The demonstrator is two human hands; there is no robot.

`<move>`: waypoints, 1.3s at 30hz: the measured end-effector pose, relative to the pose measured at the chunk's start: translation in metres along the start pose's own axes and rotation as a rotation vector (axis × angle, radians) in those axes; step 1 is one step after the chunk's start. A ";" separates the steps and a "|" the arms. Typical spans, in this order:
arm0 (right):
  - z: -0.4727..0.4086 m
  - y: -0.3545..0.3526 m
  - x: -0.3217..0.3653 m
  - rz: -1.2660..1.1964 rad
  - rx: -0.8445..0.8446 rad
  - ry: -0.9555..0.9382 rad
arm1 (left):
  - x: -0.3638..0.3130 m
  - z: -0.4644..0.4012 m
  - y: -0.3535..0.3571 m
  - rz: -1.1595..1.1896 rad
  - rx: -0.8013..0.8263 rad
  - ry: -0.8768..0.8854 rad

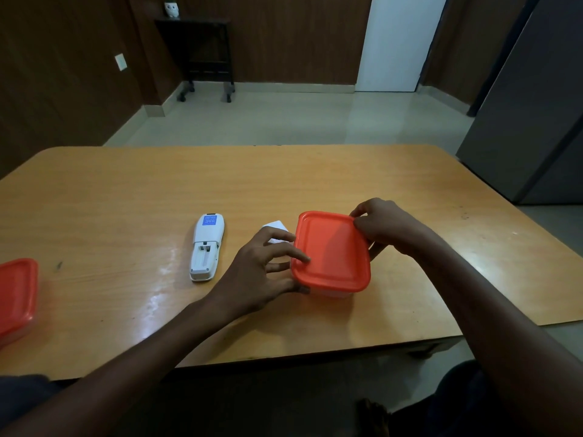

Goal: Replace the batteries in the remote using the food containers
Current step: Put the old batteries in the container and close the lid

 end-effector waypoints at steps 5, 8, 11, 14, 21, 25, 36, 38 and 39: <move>0.001 0.000 0.000 -0.015 -0.016 0.001 | 0.001 0.003 0.001 -0.042 -0.024 0.123; 0.001 -0.002 0.000 -0.070 -0.024 0.018 | 0.005 0.006 0.006 -0.177 0.042 0.218; 0.000 -0.002 -0.001 -0.139 0.007 0.025 | 0.007 0.009 0.008 -0.243 0.054 0.227; -0.002 -0.003 -0.004 -0.168 0.035 0.027 | 0.008 0.009 0.008 -0.212 0.040 0.220; -0.020 -0.004 -0.017 -0.357 0.056 0.085 | 0.008 0.008 0.009 -0.337 0.066 0.269; -0.032 0.001 -0.021 -0.464 0.038 0.134 | 0.001 0.007 0.010 -0.502 0.057 0.337; -0.006 0.009 -0.024 -0.504 0.209 0.112 | 0.006 -0.004 0.011 -0.680 -0.015 0.199; 0.005 0.010 -0.024 -0.492 0.319 0.112 | 0.008 -0.008 0.011 -0.650 -0.016 0.172; 0.008 0.011 -0.025 -0.498 0.338 0.114 | 0.007 -0.009 0.011 -0.636 -0.012 0.167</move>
Point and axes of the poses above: each hand's wrist, its own z-axis away from the middle knuckle, its own y-axis out of the palm, x = y × z, the point moved 4 cm from there along -z, towards the middle knuckle, and after that the axes turned 5 degrees about x, right-handed, at the moved point
